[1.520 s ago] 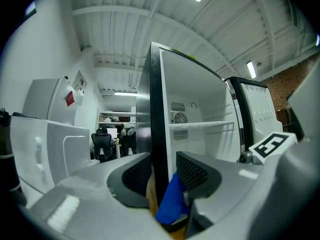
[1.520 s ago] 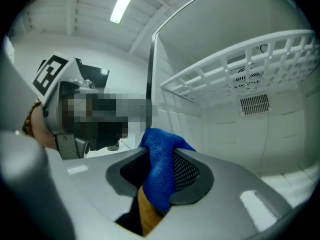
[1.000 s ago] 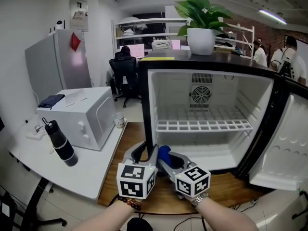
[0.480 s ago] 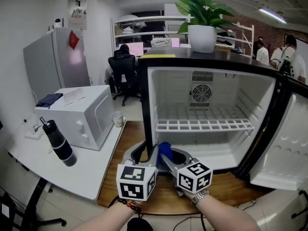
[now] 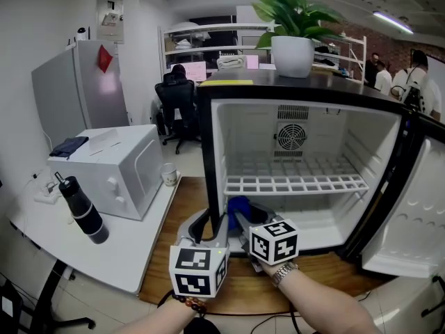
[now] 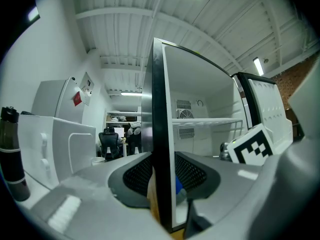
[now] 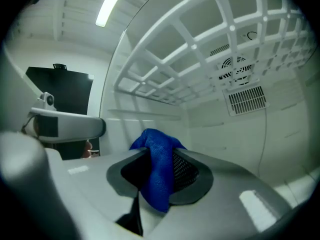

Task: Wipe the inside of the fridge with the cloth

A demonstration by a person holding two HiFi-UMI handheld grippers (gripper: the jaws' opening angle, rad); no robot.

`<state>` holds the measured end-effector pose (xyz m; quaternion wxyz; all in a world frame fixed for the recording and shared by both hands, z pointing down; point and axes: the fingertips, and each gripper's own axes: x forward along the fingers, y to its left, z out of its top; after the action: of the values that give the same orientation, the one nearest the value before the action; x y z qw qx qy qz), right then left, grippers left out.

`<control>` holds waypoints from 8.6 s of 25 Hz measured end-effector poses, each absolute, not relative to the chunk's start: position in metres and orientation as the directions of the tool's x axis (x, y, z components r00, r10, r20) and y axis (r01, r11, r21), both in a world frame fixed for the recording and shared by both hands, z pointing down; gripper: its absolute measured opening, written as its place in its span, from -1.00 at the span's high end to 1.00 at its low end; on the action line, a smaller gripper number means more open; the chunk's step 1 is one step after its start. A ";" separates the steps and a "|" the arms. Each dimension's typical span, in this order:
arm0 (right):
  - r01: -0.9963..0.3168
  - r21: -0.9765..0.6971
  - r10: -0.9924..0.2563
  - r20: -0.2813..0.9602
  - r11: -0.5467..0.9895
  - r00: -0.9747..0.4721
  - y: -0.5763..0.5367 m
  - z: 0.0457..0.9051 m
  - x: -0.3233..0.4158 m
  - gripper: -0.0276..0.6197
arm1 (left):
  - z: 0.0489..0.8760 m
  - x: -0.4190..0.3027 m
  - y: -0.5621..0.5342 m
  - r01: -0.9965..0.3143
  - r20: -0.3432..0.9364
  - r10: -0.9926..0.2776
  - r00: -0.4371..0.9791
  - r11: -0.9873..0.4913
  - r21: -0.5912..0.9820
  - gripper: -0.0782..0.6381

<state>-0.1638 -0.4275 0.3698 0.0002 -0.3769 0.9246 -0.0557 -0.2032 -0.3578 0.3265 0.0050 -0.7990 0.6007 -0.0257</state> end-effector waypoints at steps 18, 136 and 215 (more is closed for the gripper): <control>-0.878 0.042 -0.875 0.114 0.477 -0.470 -0.509 0.379 -0.160 0.62 | 0.329 -0.205 -0.361 -0.968 0.017 -0.970 0.244 -0.245 -0.047 0.40; -0.698 0.157 -0.663 0.509 0.699 -0.549 -0.483 0.447 -0.165 0.61 | 0.332 -0.204 -0.367 -0.980 0.050 -0.980 0.192 -0.194 -0.044 0.39; -0.828 0.109 -0.797 0.364 0.550 -0.482 -0.428 0.385 -0.049 0.62 | 0.332 -0.203 -0.367 -0.985 0.070 -0.984 0.161 -0.165 -0.044 0.39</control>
<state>-0.0493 -0.4281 0.3850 -0.1892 -0.4725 0.8598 -0.0406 -0.2026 -0.3670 0.3325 -0.0061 -0.7620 0.6462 -0.0409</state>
